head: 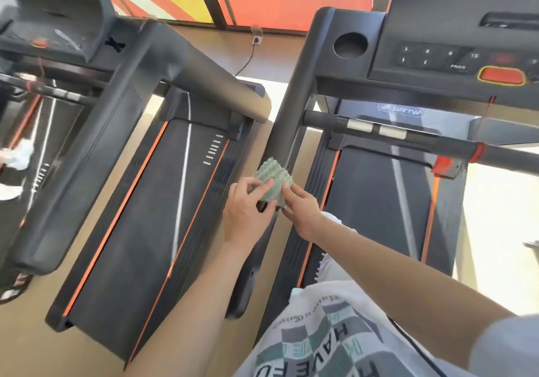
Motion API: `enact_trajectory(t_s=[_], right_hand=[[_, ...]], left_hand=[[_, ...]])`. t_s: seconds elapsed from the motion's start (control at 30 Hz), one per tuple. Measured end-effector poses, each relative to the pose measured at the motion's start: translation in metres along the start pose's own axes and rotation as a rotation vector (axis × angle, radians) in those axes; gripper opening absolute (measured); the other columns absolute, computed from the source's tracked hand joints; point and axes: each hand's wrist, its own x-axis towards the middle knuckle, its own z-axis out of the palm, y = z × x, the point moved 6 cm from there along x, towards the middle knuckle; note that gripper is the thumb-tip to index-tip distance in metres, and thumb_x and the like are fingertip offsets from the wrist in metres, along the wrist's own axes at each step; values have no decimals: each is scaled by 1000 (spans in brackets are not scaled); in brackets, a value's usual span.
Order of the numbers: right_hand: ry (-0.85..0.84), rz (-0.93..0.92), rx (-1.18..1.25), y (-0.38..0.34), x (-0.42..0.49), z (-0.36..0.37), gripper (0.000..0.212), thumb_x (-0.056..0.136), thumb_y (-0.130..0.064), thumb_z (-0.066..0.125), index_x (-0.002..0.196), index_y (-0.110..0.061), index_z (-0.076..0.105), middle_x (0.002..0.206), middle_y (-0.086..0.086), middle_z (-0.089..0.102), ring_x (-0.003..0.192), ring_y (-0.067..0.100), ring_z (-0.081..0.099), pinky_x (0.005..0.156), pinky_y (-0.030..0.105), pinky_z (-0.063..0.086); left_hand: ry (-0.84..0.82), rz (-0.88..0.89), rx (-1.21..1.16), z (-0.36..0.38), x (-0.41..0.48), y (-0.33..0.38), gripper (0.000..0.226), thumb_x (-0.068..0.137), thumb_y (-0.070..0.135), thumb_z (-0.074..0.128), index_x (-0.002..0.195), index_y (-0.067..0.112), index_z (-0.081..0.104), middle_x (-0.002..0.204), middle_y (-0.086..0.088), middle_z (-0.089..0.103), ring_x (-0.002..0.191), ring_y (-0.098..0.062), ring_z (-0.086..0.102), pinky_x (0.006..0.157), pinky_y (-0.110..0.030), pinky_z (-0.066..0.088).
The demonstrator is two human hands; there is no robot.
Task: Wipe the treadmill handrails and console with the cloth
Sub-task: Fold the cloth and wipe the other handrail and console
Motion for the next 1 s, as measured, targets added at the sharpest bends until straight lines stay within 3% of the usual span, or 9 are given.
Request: enact_trajectory(t_s=[0.43, 0.57, 0.7, 0.9, 1.0], right_hand=[[-117, 136, -174, 106, -62, 8, 37, 97, -31, 66, 133, -25, 62, 121, -4, 73, 113, 13, 68, 90, 29, 53], [-172, 195, -268, 127, -78, 9, 31, 98, -27, 64, 129, -21, 65, 118, -1, 74, 111, 16, 69, 103, 39, 52], [-197, 255, -385, 146, -91, 11, 27, 98, -26, 65, 123, -18, 67, 115, 1, 75, 108, 19, 71, 102, 40, 53], [-223, 397, -423, 181, -108, 15, 20, 97, -10, 65, 114, -1, 67, 111, 15, 75, 102, 30, 73, 97, 47, 56], [-203, 443, -465, 195, -111, 15, 21, 96, -6, 64, 115, 3, 66, 108, 19, 75, 100, 32, 74, 95, 49, 57]], left_hand=[[99, -133, -36, -33, -132, -37, 29, 81, 38, 83, 107, 29, 79, 106, 14, 60, 93, -10, 53, 60, -29, 51], [165, -183, -22, -40, -170, -42, 26, 77, 33, 87, 102, 27, 81, 103, 13, 63, 90, -13, 56, 61, -31, 52], [254, -264, -30, -45, -210, -49, 24, 76, 30, 88, 100, 29, 81, 102, 13, 65, 88, -13, 58, 68, -27, 50], [341, -463, -187, -25, -276, -62, 15, 81, 9, 84, 93, 18, 82, 94, 9, 67, 79, -10, 65, 68, -29, 54], [320, -727, -372, -3, -302, -73, 13, 83, 9, 81, 91, 19, 80, 88, 14, 73, 78, -4, 68, 73, -35, 58]])
